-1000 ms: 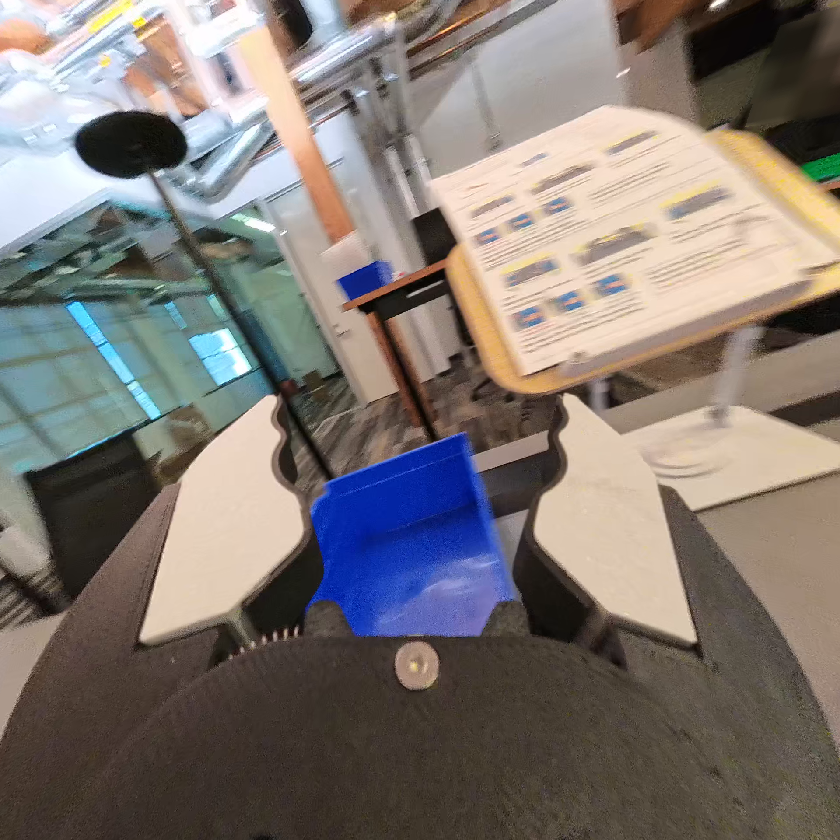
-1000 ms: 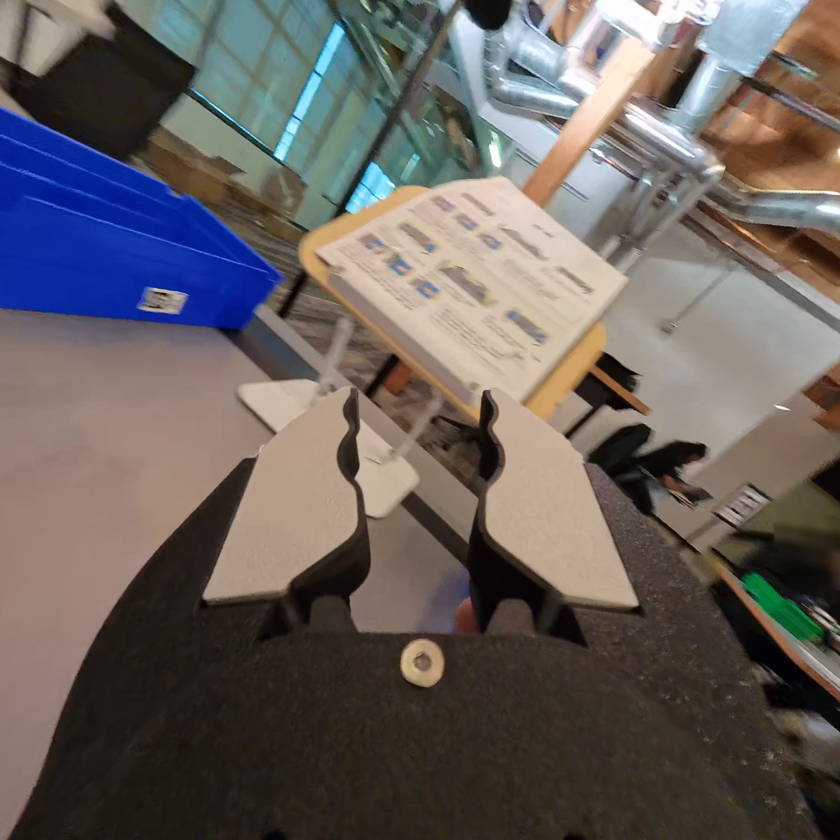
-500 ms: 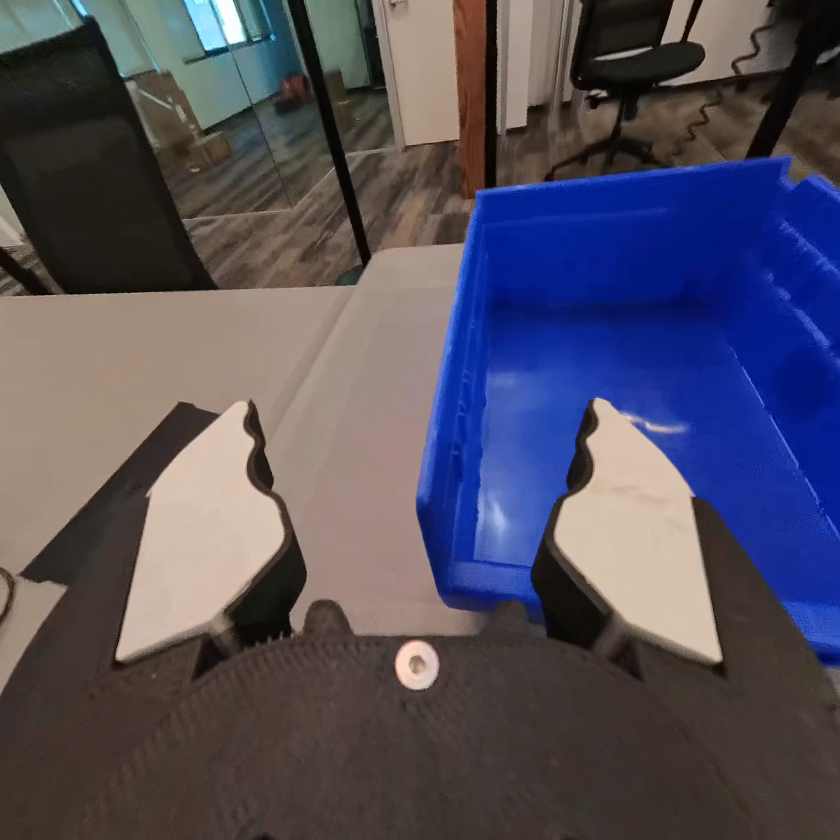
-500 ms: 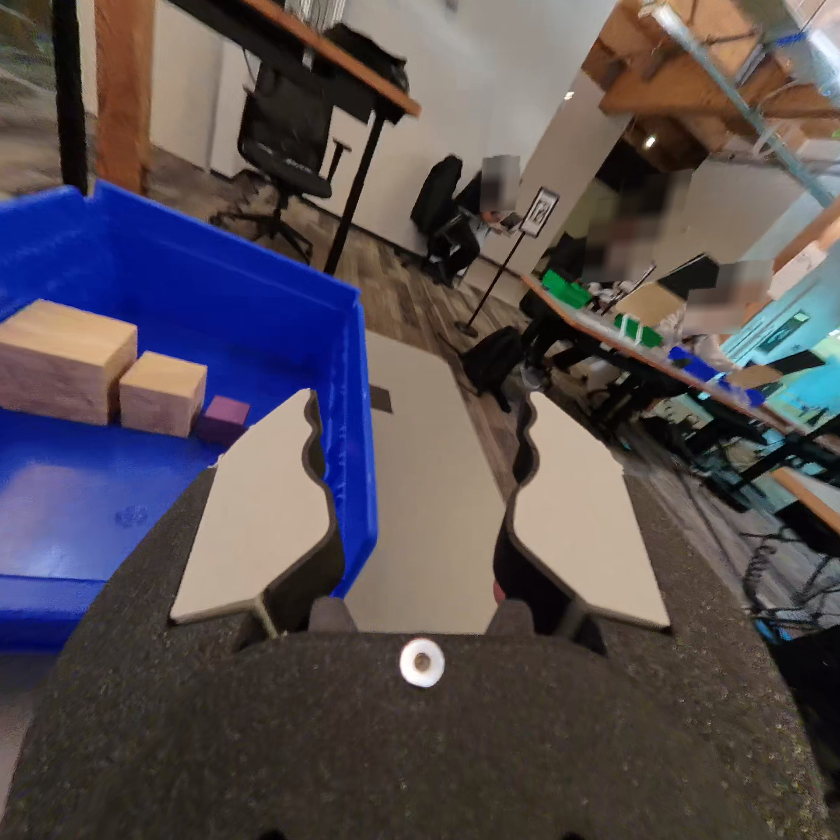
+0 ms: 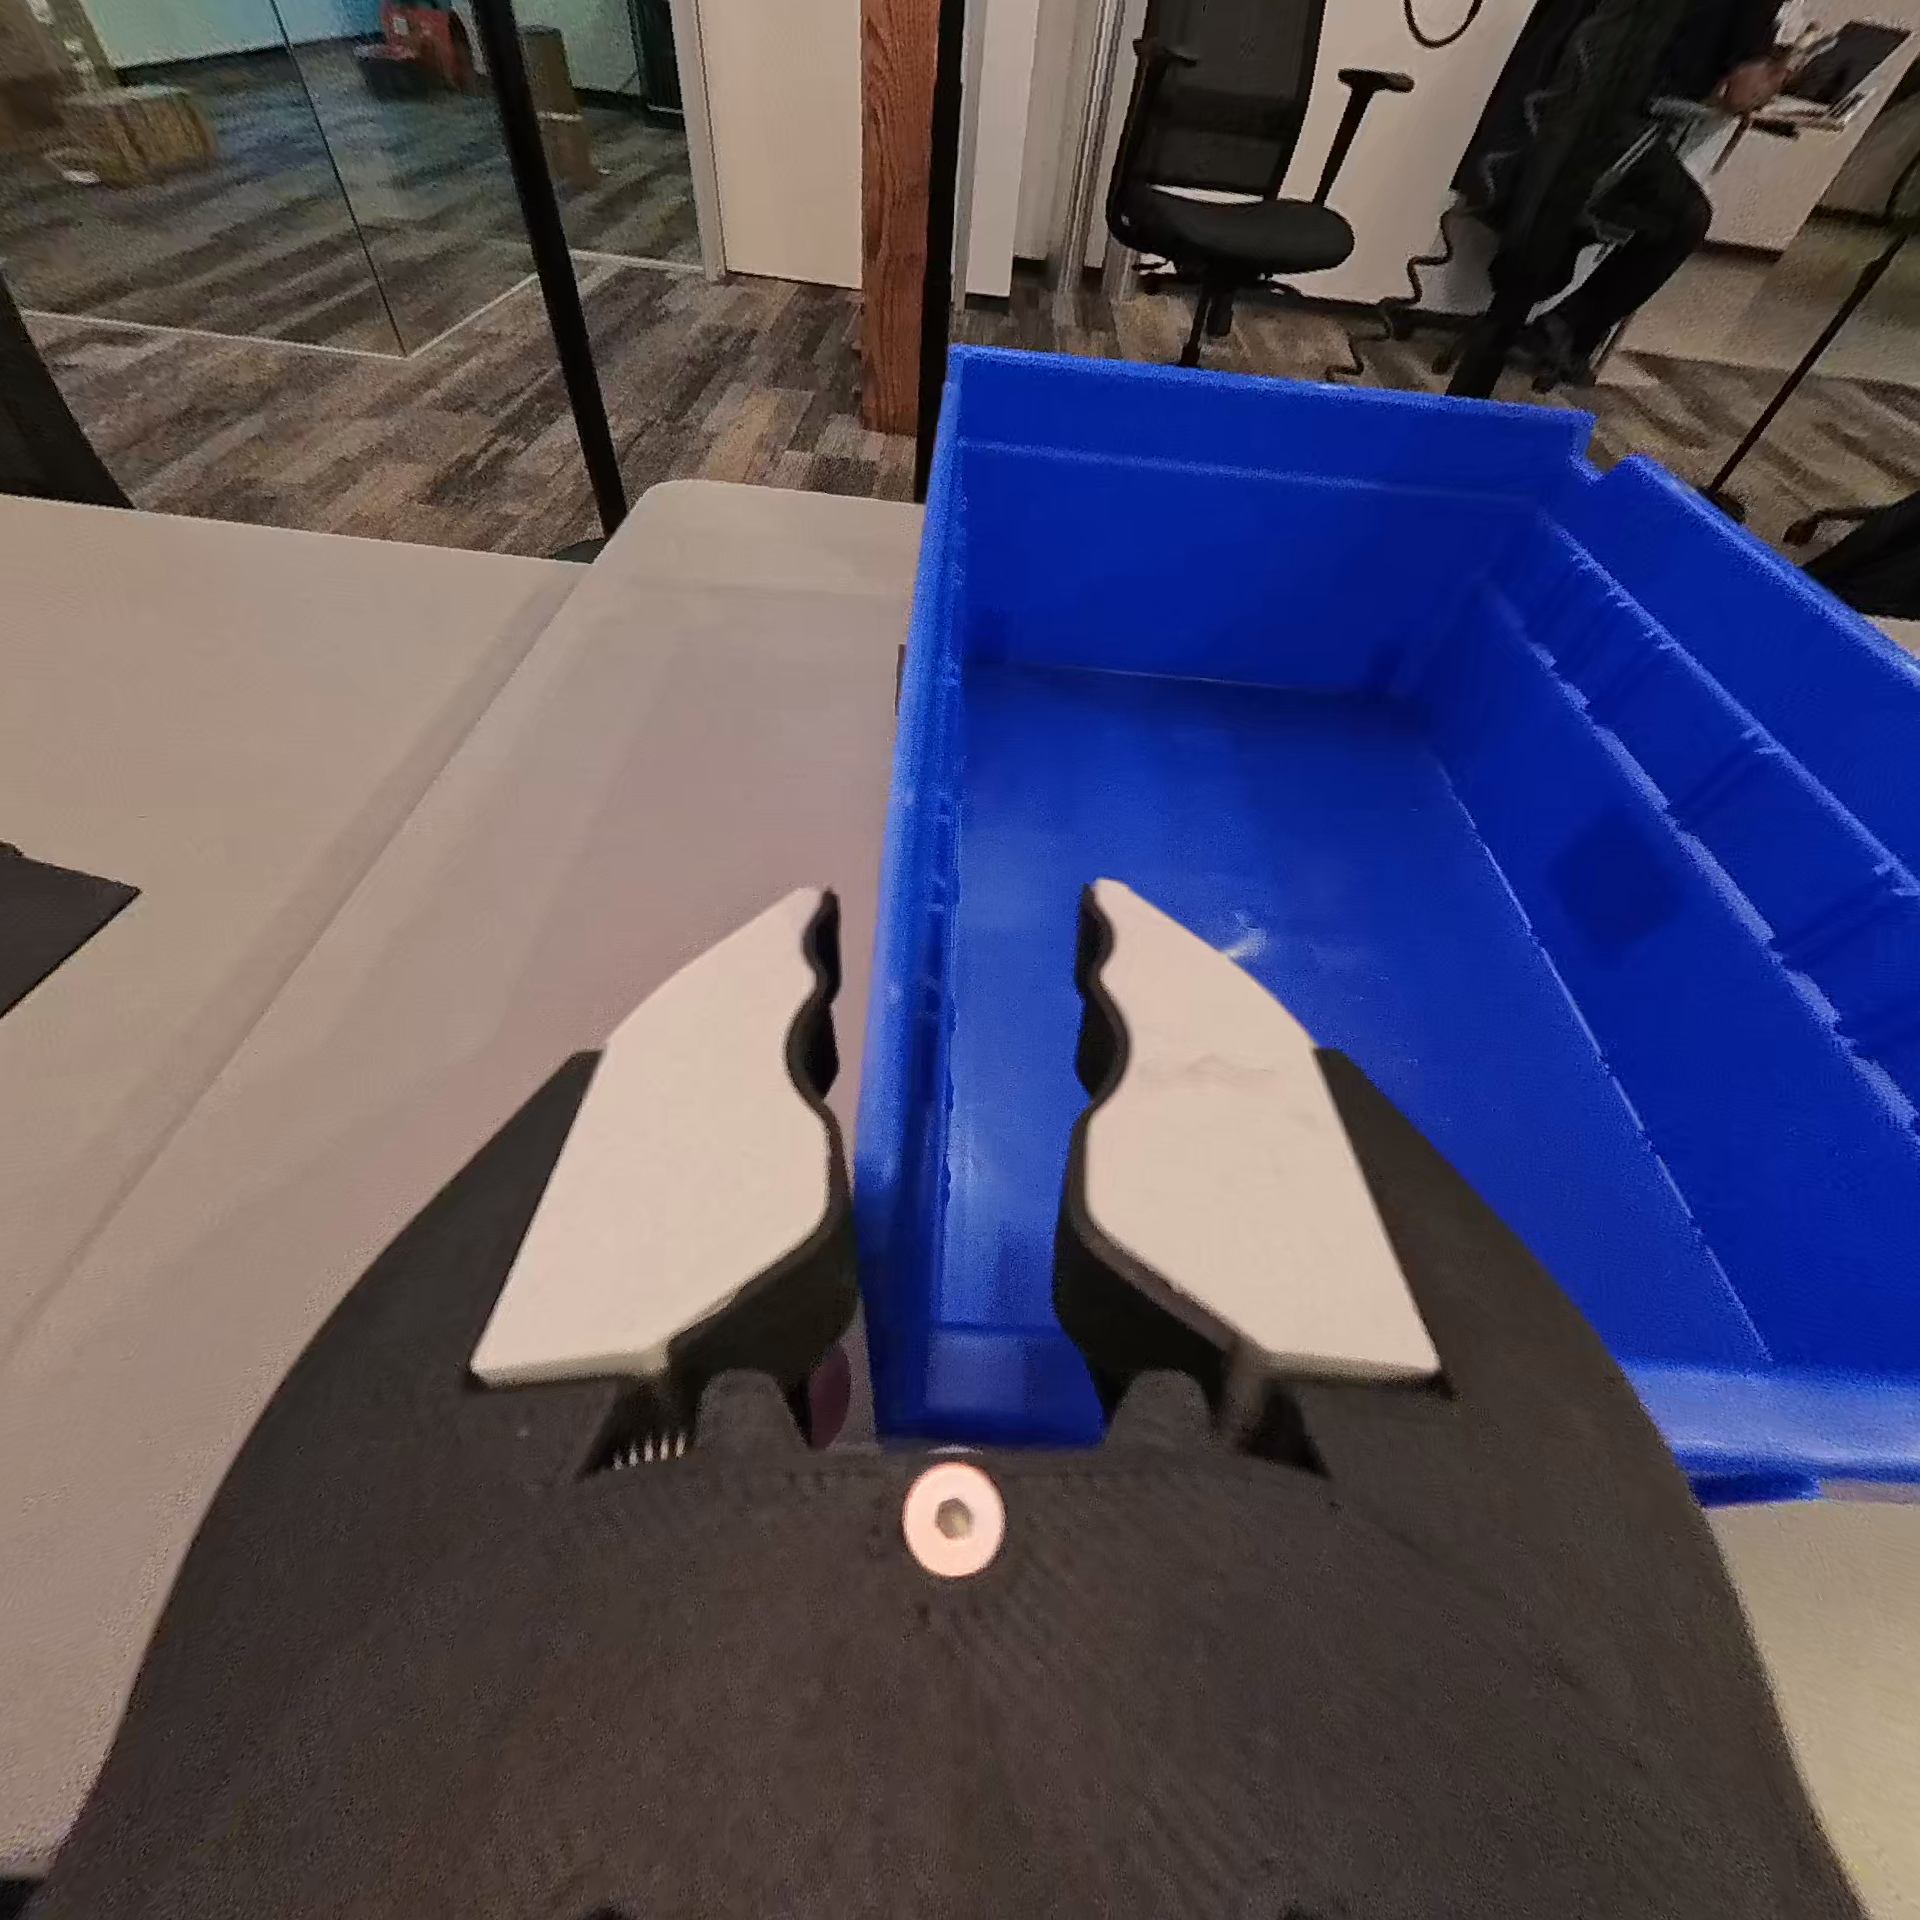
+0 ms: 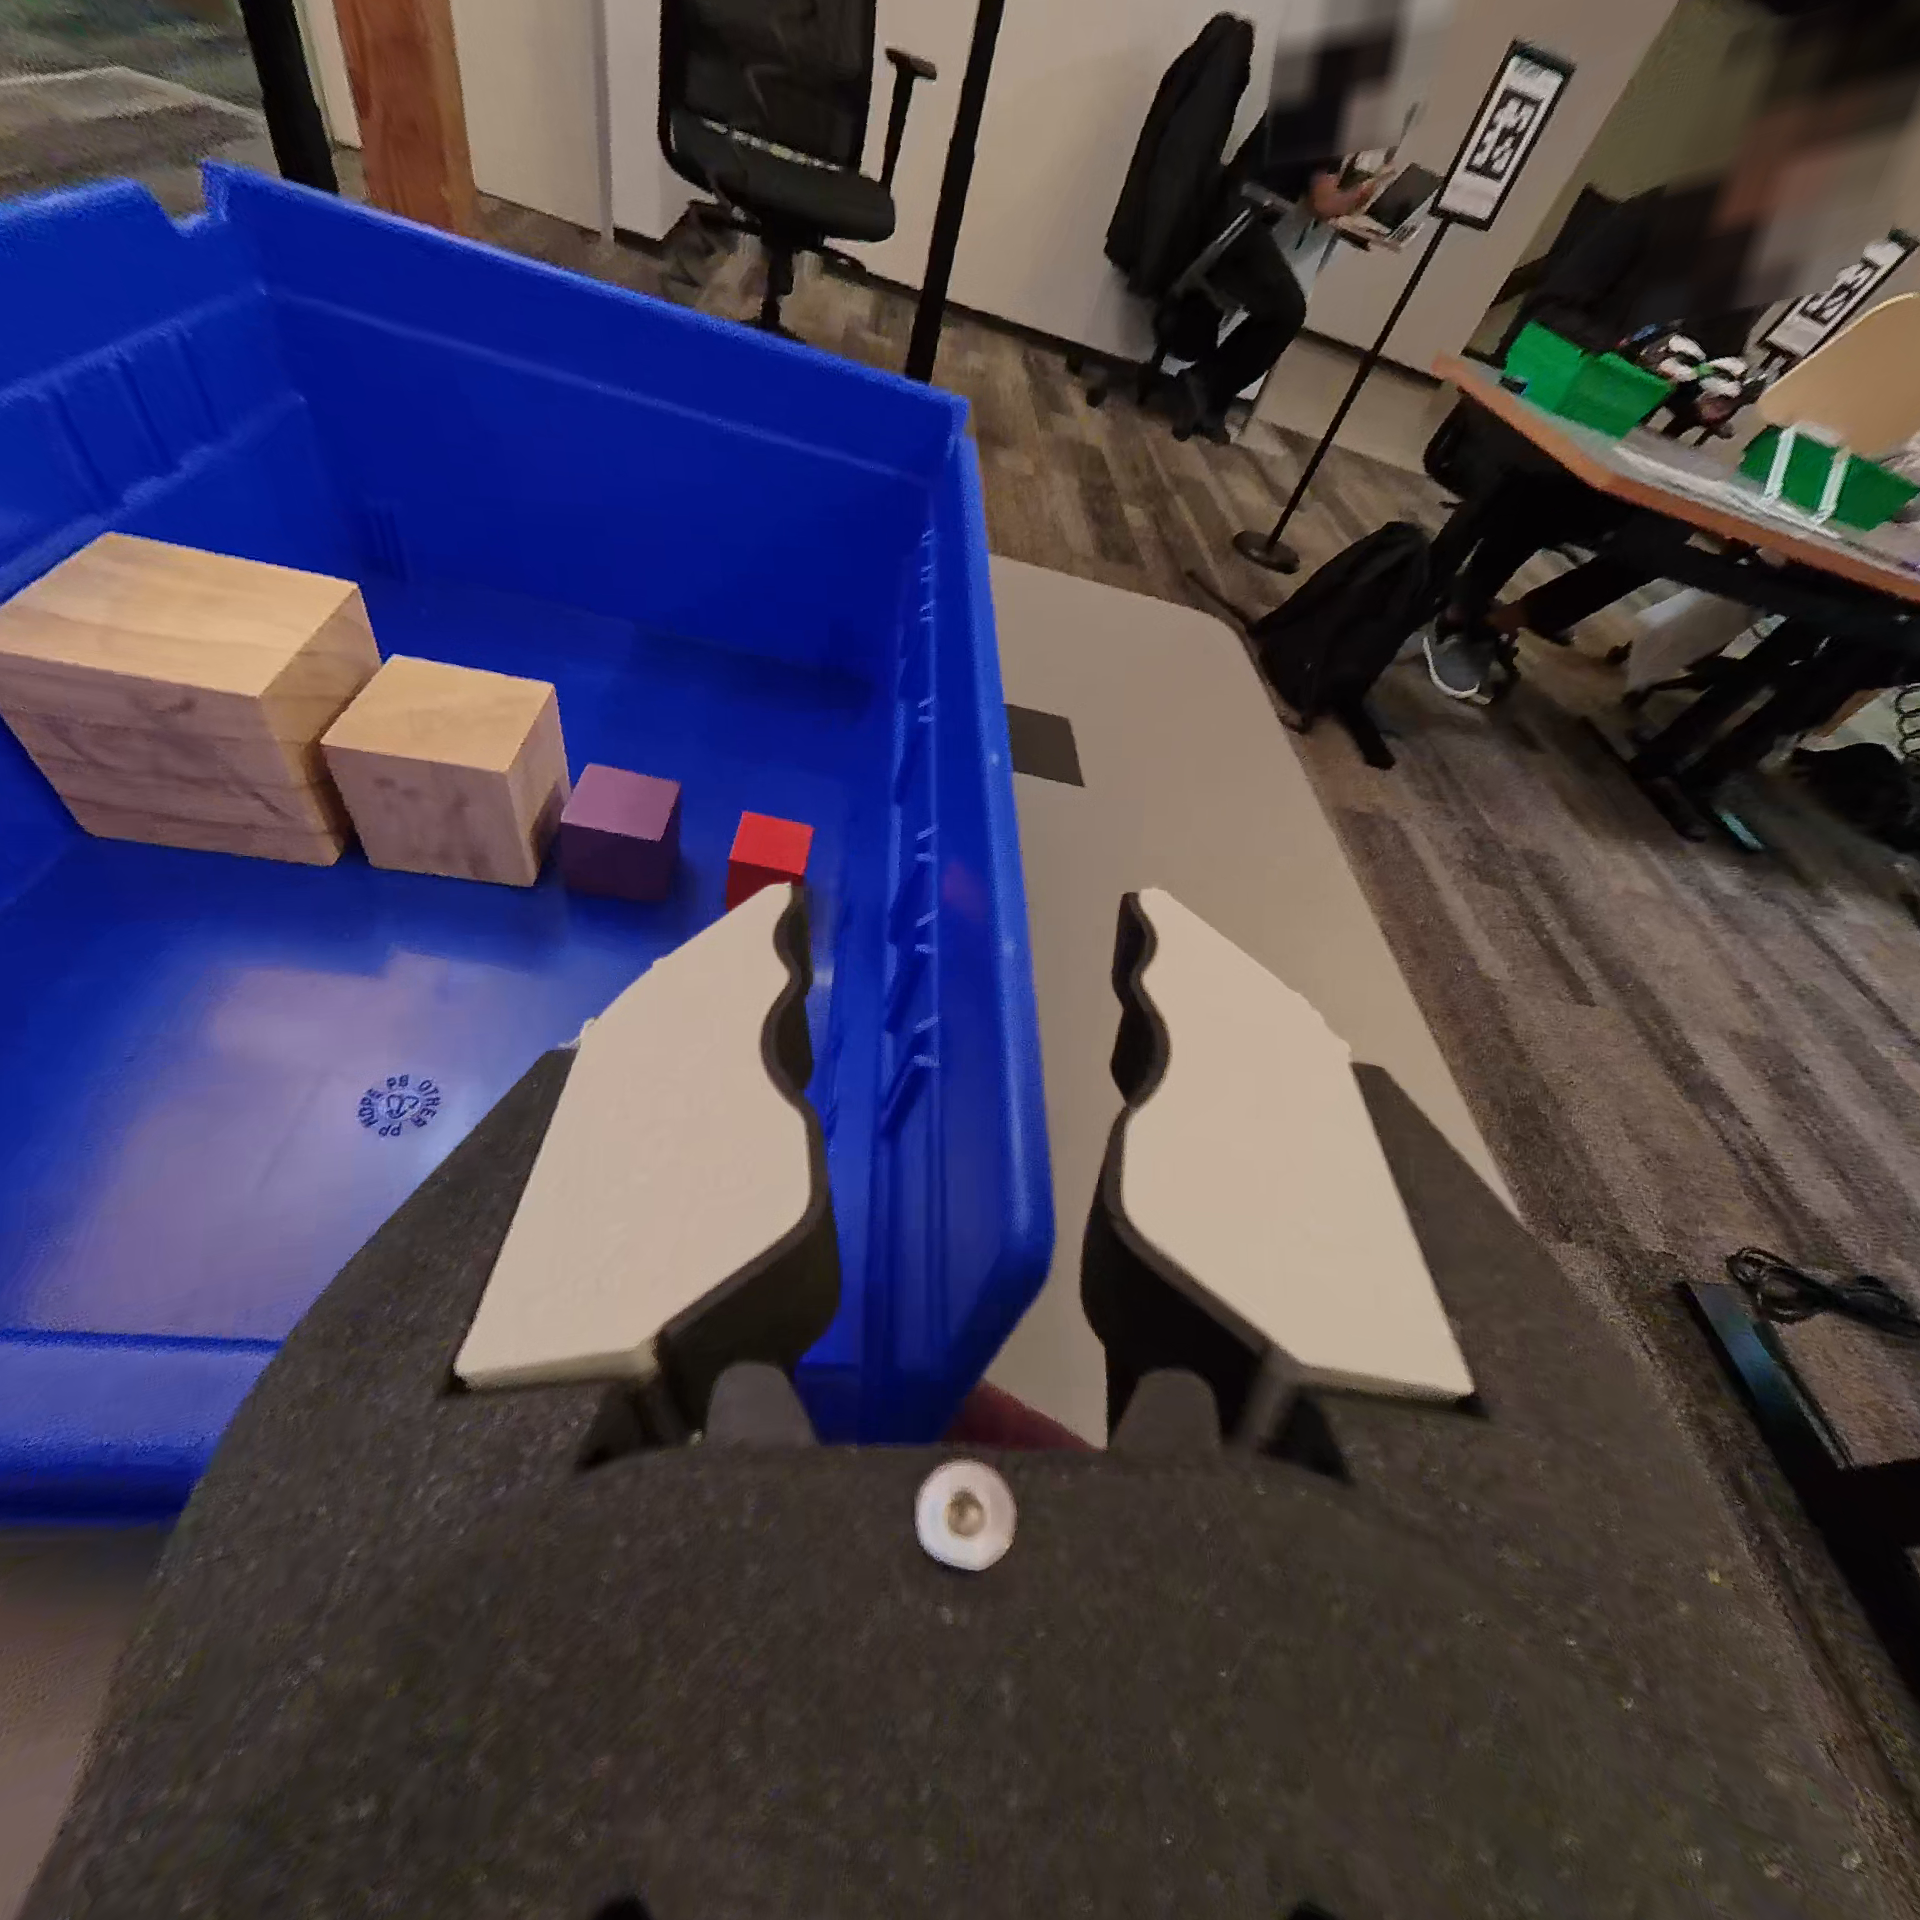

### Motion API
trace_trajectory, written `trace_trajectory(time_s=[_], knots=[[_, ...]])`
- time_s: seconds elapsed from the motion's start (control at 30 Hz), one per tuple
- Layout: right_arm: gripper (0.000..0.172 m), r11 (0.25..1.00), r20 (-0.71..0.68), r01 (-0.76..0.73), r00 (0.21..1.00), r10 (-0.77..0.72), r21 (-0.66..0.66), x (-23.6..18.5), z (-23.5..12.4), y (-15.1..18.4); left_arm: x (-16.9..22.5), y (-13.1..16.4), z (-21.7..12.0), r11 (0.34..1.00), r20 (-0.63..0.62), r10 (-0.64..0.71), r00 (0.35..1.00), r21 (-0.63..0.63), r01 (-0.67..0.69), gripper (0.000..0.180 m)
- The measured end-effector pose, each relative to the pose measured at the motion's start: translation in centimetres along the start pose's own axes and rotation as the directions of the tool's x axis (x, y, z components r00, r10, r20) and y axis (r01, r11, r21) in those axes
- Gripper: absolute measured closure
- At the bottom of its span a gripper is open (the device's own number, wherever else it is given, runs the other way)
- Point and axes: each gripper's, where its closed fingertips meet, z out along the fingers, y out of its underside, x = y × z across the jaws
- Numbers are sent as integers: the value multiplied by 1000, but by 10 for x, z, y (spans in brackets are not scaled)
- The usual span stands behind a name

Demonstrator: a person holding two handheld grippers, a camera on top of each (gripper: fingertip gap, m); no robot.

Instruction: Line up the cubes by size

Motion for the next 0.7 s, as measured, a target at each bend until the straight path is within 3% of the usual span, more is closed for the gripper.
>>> trace_trajectory(time_s=[0.17, 0.3, 0.47, 0.7], knots=[[129, 999, 24, -48, 999, 48, -2, -2, 7, 4, 0, 4, 2, 1000, -24, -17, 1000, -5, 17, 176], [148, 998, 33, -64, 997, 65, -23, 0, 9, 8, 0, 4, 2, 1000, -17, -9, 1000, -2, 9, 176], [165, 992, 142, -122, 982, 127, -38, -9, 8, 8, 1, 3, -1, 999, -31, -33, 999, 8, 34, 176], [165, 992, 142, -117, 982, 122, -42, -14, 1, 10, -1, -3, -11, 999, -20, -12, 1000, 34, 13, 176]])
